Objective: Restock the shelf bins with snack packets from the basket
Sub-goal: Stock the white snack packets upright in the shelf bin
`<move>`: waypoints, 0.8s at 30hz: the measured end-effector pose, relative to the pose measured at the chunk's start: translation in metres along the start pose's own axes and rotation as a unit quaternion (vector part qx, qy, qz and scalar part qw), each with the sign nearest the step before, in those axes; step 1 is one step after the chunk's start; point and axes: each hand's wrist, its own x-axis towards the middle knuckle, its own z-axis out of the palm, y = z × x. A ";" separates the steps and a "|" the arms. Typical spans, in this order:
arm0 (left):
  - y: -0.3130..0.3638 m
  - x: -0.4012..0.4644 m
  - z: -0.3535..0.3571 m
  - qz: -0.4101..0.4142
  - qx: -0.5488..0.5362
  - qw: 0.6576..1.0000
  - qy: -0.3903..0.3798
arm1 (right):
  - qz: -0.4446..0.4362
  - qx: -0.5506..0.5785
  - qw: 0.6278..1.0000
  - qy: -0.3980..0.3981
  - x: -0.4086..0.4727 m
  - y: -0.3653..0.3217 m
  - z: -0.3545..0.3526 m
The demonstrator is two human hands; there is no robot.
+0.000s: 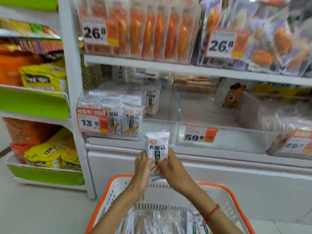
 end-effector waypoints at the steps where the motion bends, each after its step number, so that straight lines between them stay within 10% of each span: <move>1: 0.009 0.004 -0.005 0.013 0.042 0.999 -0.017 | -0.020 0.004 1.000 0.010 0.001 -0.005 -0.006; 7: 0.081 0.024 -0.035 0.129 0.167 0.973 -0.097 | -0.110 0.031 0.991 0.076 0.022 -0.039 -0.029; 14: 0.138 0.077 -0.056 0.310 0.289 0.906 0.017 | -0.226 -0.147 0.939 0.215 0.071 -0.082 -0.041; 24: 0.162 0.156 -0.069 0.221 0.386 0.895 -0.033 | -0.046 -0.148 0.970 0.187 0.149 -0.086 -0.034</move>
